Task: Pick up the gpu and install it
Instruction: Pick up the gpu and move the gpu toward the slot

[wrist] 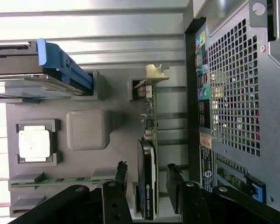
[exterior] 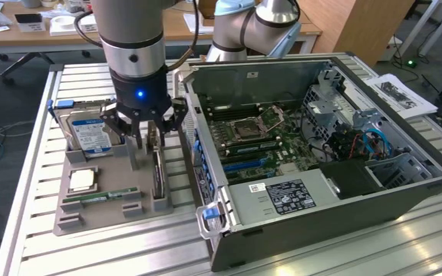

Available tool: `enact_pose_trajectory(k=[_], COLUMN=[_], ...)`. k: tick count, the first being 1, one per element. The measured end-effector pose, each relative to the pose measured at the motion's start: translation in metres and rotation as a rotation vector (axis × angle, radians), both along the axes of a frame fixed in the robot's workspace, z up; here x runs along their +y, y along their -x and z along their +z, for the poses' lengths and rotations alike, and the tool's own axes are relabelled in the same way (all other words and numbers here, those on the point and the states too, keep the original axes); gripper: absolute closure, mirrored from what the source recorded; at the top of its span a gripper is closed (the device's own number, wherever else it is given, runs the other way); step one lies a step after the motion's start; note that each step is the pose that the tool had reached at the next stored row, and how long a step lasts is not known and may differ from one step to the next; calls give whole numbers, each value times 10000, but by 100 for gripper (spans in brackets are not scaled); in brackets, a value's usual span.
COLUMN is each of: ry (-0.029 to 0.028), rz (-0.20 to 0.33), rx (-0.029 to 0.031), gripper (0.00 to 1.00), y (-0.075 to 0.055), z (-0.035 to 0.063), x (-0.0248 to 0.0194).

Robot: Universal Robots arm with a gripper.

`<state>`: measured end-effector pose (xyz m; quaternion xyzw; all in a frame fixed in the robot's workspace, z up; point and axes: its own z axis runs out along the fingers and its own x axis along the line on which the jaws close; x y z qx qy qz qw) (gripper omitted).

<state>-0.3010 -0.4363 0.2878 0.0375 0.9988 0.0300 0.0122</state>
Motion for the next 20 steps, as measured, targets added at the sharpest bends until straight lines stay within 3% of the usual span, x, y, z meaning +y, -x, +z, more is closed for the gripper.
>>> enact_pose_trajectory(k=[20], ry=[0], rz=[0], rx=[0], gripper=[53], y=[0], z=[-226], x=[0])
